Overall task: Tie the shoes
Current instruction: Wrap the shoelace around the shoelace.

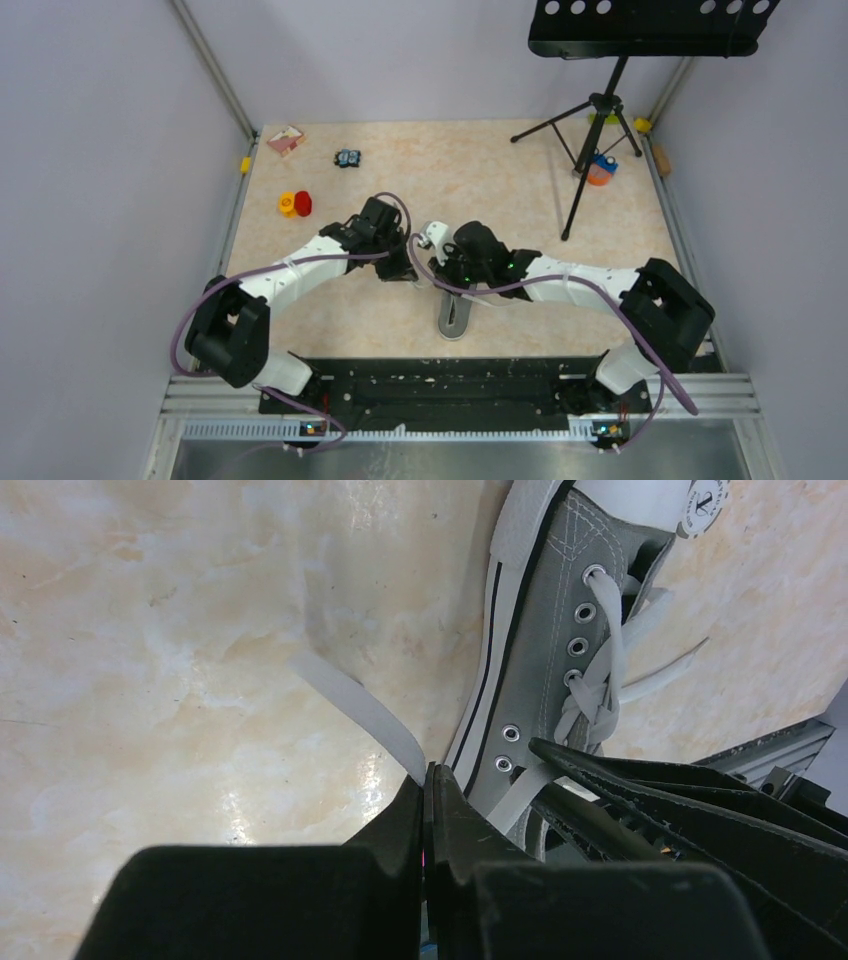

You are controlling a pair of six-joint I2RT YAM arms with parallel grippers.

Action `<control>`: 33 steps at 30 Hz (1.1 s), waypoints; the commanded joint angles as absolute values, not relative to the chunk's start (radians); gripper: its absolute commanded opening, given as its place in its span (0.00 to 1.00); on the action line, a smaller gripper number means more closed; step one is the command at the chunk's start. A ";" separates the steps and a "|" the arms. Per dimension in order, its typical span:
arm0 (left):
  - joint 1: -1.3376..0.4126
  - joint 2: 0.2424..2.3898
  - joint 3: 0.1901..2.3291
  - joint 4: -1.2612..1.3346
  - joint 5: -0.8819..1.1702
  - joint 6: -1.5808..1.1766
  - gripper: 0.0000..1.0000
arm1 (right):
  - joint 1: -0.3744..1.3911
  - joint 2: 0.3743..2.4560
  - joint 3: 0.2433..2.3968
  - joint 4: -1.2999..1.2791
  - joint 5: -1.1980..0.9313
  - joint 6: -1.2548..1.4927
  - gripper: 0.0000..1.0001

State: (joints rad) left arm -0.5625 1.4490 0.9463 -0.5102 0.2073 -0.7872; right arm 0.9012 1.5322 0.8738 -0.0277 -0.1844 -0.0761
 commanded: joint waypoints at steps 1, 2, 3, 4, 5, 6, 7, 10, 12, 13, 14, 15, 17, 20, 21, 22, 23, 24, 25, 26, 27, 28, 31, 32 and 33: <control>-0.559 1.451 0.964 -0.495 0.231 -0.794 0.00 | 0.913 1.528 0.935 0.029 -0.191 -0.068 0.23; -0.559 1.450 0.962 -0.493 0.234 -0.794 0.00 | 0.913 1.531 0.938 0.028 -0.194 -0.066 0.24; -0.559 1.450 0.963 -0.491 0.235 -0.796 0.00 | 0.912 1.535 0.939 0.030 -0.194 -0.066 0.24; -0.559 1.448 0.962 -0.491 0.235 -0.796 0.00 | 0.912 1.538 0.939 0.030 -0.192 -0.066 0.23; -0.560 1.446 0.962 -0.491 0.235 -0.796 0.00 | 0.913 1.542 0.940 0.030 -0.193 -0.066 0.21; -0.560 1.443 0.962 -0.491 0.235 -0.796 0.00 | 0.912 1.546 0.940 0.030 -0.195 -0.066 0.19; -0.559 1.443 0.962 -0.491 0.234 -0.796 0.00 | 0.913 1.549 0.940 0.032 -0.198 -0.066 0.15; -0.559 1.441 0.963 -0.493 0.232 -0.799 0.00 | 0.914 1.551 0.940 0.024 -0.193 -0.066 0.00; -0.560 1.438 0.964 -0.494 0.229 -0.800 0.00 | 0.913 1.543 0.934 0.022 -0.179 -0.064 0.00; -0.560 1.437 0.962 -0.494 0.226 -0.801 0.00 | 0.913 1.534 0.930 0.024 -0.168 -0.059 0.00; -0.560 1.436 0.962 -0.493 0.226 -0.799 0.00 | 0.913 1.522 0.922 0.027 -0.158 -0.051 0.00; -0.560 1.437 0.960 -0.494 0.225 -0.795 0.00 | 0.913 1.508 0.913 0.031 -0.150 -0.043 0.00; -0.559 1.444 0.953 -0.498 0.218 -0.789 0.00 | 0.912 1.480 0.898 0.031 -0.146 -0.016 0.00; -0.563 1.471 0.931 -0.481 0.237 -0.789 0.00 | 0.912 1.430 0.873 0.025 -0.158 0.048 0.00; -0.571 1.483 0.927 -0.462 0.247 -0.795 0.00 | 0.913 1.411 0.860 0.021 -0.159 0.066 0.00; -0.587 1.492 0.931 -0.451 0.248 -0.804 0.00 | 0.913 1.382 0.839 0.027 -0.154 0.088 0.00; -0.617 1.500 0.938 -0.442 0.240 -0.813 0.00 | 0.912 1.362 0.815 0.040 -0.151 0.109 0.00; -0.641 1.508 0.947 -0.425 0.229 -0.822 0.00 | 0.912 1.340 0.792 0.048 -0.145 0.135 0.00; -0.660 1.513 0.951 -0.407 0.224 -0.835 0.00 | 0.911 1.320 0.773 0.056 -0.138 0.153 0.00; -0.675 1.522 0.955 -0.383 0.230 -0.849 0.00 | 0.913 1.305 0.757 0.062 -0.132 0.169 0.00; -0.687 1.533 0.958 -0.362 0.243 -0.866 0.00 | 0.913 1.291 0.741 0.067 -0.126 0.182 0.00; -0.696 1.545 0.960 -0.346 0.254 -0.876 0.00 | 0.912 1.281 0.722 0.077 -0.122 0.195 0.00; -0.707 1.572 0.960 -0.304 0.286 -0.888 0.00 | 0.912 1.268 0.692 0.113 -0.122 0.221 0.00; -0.708 1.576 0.958 -0.295 0.295 -0.888 0.00 | 0.912 1.270 0.689 0.119 -0.122 0.225 0.00; -0.709 1.577 0.957 -0.287 0.301 -0.888 0.00 | 0.913 1.274 0.688 0.125 -0.124 0.228 0.00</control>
